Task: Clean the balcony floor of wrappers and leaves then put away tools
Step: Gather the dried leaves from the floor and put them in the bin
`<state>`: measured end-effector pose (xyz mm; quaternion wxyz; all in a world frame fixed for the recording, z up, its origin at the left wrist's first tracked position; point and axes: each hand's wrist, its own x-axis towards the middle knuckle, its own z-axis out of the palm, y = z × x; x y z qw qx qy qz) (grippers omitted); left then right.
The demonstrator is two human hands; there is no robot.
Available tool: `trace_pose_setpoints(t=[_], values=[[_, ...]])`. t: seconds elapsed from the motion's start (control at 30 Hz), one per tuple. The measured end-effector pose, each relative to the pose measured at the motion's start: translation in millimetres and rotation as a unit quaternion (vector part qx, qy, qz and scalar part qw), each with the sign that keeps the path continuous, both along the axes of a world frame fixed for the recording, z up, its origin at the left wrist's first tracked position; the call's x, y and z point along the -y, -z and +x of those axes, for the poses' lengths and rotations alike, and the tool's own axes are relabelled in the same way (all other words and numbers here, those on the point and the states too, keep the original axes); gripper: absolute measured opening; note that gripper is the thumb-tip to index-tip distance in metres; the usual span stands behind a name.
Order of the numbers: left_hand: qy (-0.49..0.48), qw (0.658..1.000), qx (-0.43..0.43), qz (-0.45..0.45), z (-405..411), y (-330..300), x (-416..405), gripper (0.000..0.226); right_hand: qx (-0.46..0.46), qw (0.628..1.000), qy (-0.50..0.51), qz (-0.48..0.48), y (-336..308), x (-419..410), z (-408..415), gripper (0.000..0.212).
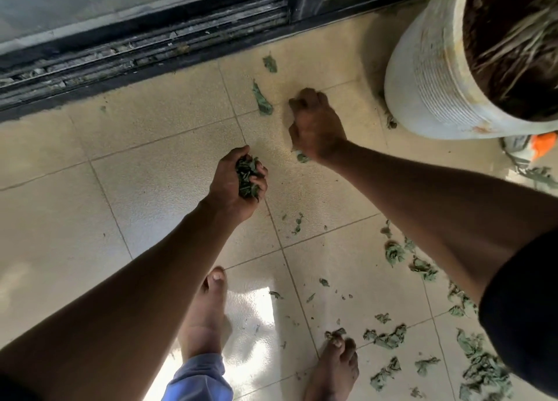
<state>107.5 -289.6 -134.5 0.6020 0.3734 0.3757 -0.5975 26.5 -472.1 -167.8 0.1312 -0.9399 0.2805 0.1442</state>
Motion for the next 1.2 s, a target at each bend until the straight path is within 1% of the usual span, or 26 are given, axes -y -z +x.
trace_pose_setpoints(t=[0.1,0.17,0.27,0.37,0.43,0.5,0.6,0.77,0.83,0.9,1.03,1.13,1.2], values=[[-0.015,1.000,-0.007,0.009,6,-2,-4,0.024,0.017,0.997,-0.072,0.002,-1,-33,-11,0.038],[-0.025,1.000,-0.004,0.011,11,-2,-7,0.023,0.038,0.995,-0.089,-0.029,0,-42,-4,0.045],[-0.030,0.999,0.002,0.016,19,-3,-14,0.024,0.049,0.995,-0.049,-0.066,3,-33,31,0.061],[-0.031,0.999,0.003,0.014,27,-3,-22,0.025,0.014,0.999,-0.031,-0.041,3,-18,64,0.074],[-0.034,0.999,0.002,0.016,30,-3,-28,0.024,-0.005,0.999,-0.042,-0.015,7,-11,77,0.075],[-0.035,0.999,0.004,0.017,32,-4,-34,0.024,-0.007,0.999,-0.050,0.000,11,-11,78,0.071],[-0.038,0.999,0.000,0.014,31,-6,-42,0.024,0.012,0.998,-0.062,-0.008,11,-24,62,0.061],[-0.054,0.998,-0.014,0.019,24,-12,-56,0.025,0.029,0.989,-0.146,-0.011,7,-71,13,0.043],[-0.062,0.998,-0.020,0.023,20,-15,-64,0.026,0.045,0.983,-0.176,-0.013,10,-93,-6,0.040],[-0.064,0.997,-0.018,0.029,17,-20,-73,0.029,0.060,0.981,-0.182,-0.019,11,-114,-15,0.041],[-0.075,0.996,-0.012,0.044,16,-26,-90,0.029,0.098,0.976,-0.195,-0.027,10,-148,0,0.041],[-0.079,0.995,-0.012,0.055,15,-22,-101,0.024,0.113,0.961,-0.252,-0.015,13,-165,16,0.029],[-0.074,0.995,-0.016,0.058,12,-19,-105,0.024,0.099,0.957,-0.270,-0.020,15,-162,20,0.022]])
